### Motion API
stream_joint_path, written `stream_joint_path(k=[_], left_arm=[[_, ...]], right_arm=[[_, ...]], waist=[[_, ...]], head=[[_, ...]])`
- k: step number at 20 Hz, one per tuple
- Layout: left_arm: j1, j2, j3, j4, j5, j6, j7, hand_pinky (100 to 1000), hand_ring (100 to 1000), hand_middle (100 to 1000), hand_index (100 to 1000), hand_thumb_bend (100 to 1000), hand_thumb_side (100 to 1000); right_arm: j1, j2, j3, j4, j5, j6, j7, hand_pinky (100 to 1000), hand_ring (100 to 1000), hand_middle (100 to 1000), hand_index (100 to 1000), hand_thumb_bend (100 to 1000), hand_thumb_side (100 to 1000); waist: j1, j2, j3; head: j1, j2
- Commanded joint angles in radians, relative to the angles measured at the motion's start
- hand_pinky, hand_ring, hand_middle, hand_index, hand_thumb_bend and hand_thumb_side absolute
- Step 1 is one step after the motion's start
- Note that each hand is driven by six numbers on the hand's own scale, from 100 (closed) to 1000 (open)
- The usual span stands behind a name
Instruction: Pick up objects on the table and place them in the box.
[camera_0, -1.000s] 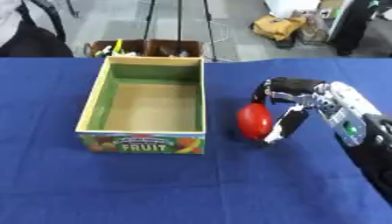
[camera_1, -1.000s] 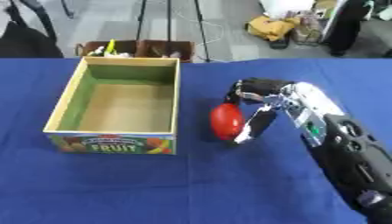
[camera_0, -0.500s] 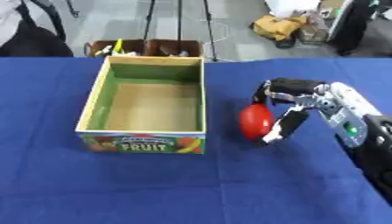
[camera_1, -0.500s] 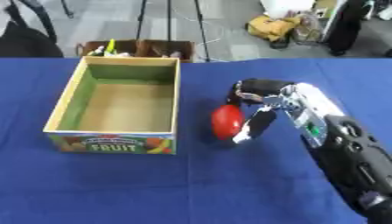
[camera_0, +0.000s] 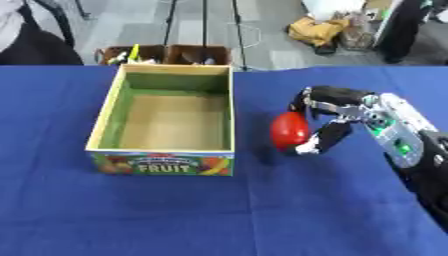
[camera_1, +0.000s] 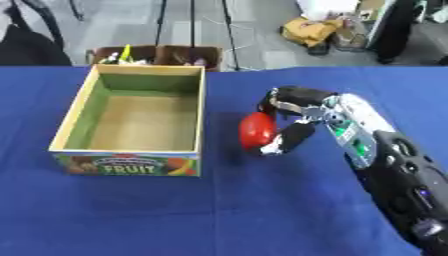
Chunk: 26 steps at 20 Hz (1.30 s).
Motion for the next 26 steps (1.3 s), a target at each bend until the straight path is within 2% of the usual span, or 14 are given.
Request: stream_joint_path(k=[1,5,17,19,20,21,26], left_arm=[[-0.005,0.011,0.0,-0.021,-0.002,0.0,-0.003,100,177,491,339,100,760],[-0.004,0.012,0.0,-0.021,-0.002,0.001,-0.003,100,178,491,339,100,759],[-0.004,0.023,0.002,-0.021,-0.001,0.006,0.0,100,180,491,340,100,760],[-0.004,0.026,0.003,-0.021,-0.001,0.007,0.001,100,181,490,340,100,760],[-0.003,0.027,0.004,-0.021,-0.001,0.008,0.002,100,181,491,340,100,771],[-0.003,0.029,0.004,-0.021,-0.001,0.008,0.003,100,181,490,340,100,760],[-0.012,0.034,0.003,-0.021,-0.002,0.007,0.001,100,180,491,340,100,760]], right_arm=[[-0.016,-0.038,-0.009,-0.028,-0.019,0.011,-0.015,437,576,415,567,100,619],[-0.021,-0.044,-0.013,-0.048,-0.059,0.021,-0.022,427,562,380,536,100,620],[-0.069,-0.102,-0.021,-0.207,-0.223,0.09,-0.088,412,541,349,407,121,686],[-0.082,-0.108,-0.022,-0.216,-0.242,0.102,-0.098,410,540,348,394,123,688],[-0.09,-0.11,-0.023,-0.217,-0.251,0.107,-0.104,410,539,347,389,112,720],[-0.099,-0.111,-0.023,-0.217,-0.26,0.111,-0.109,410,538,346,388,125,689],[-0.156,-0.095,-0.02,-0.196,-0.288,0.12,-0.128,410,534,341,377,141,682]], waist=[[-0.001,-0.021,-0.001],[-0.002,-0.024,-0.001],[-0.017,-0.039,0.005],[-0.022,-0.043,0.013],[-0.025,-0.044,0.017],[-0.029,-0.045,0.021],[-0.046,-0.038,0.049]], head=[[0.003,0.001],[0.003,-0.001],[-0.009,0.0],[-0.015,-0.001],[-0.018,-0.002],[-0.021,-0.003],[-0.053,-0.013]])
